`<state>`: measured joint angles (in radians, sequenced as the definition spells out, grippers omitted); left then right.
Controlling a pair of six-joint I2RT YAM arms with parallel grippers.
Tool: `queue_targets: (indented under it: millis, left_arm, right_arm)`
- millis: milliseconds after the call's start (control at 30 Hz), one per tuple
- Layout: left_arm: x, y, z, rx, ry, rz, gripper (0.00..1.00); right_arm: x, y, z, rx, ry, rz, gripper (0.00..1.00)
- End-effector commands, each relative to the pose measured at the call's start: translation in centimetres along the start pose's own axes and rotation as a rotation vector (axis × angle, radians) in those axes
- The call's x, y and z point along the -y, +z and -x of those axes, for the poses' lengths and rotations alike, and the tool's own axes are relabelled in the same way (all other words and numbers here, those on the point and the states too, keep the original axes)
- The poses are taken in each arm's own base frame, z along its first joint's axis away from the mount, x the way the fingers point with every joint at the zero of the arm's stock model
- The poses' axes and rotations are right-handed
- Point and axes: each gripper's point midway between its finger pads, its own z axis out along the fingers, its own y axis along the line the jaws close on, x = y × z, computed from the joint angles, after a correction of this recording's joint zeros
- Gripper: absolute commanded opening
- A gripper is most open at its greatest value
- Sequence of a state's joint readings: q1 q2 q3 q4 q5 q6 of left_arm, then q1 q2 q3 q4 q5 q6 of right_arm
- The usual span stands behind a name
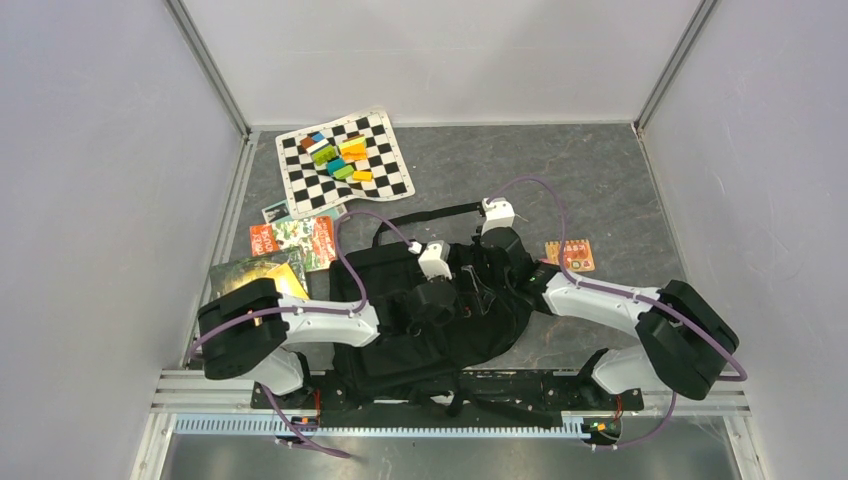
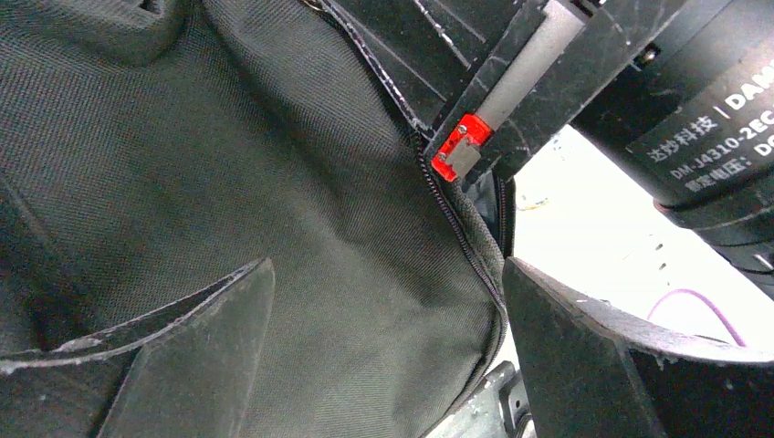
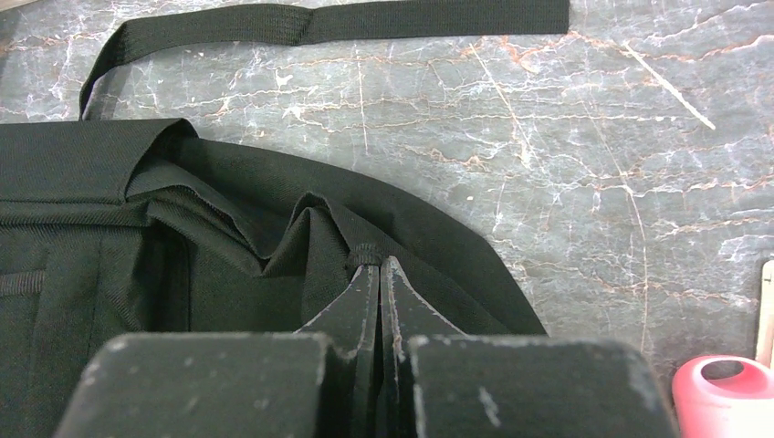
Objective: Pack the student bag
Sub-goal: Unzip the student bag at the center of the board.
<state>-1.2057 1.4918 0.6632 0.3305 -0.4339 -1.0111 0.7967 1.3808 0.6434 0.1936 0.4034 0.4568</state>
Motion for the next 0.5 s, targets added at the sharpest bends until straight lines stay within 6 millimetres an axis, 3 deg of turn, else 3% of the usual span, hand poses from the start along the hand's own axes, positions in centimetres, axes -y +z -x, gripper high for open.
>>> queue_targets:
  millis: [0,200,467]
  left_arm:
    - [3.0,0.8,1.8,0.059,-0.079,-0.066,0.99]
    - [3.2,2.0,1.6,0.066,-0.066,-0.045,0.96]
    - [1.4,3.2,2.1,0.100,-0.043,0.101,0.95]
  right_arm:
    - [-0.1,-0.6,1.8,0.058,-0.036,0.005,0.00]
    - [-0.3,-0.5,2.2,0.050,-0.121,0.019,0.00]
    - [0.2,-1.3,2.0,0.055,-0.141,0.023,0.00]
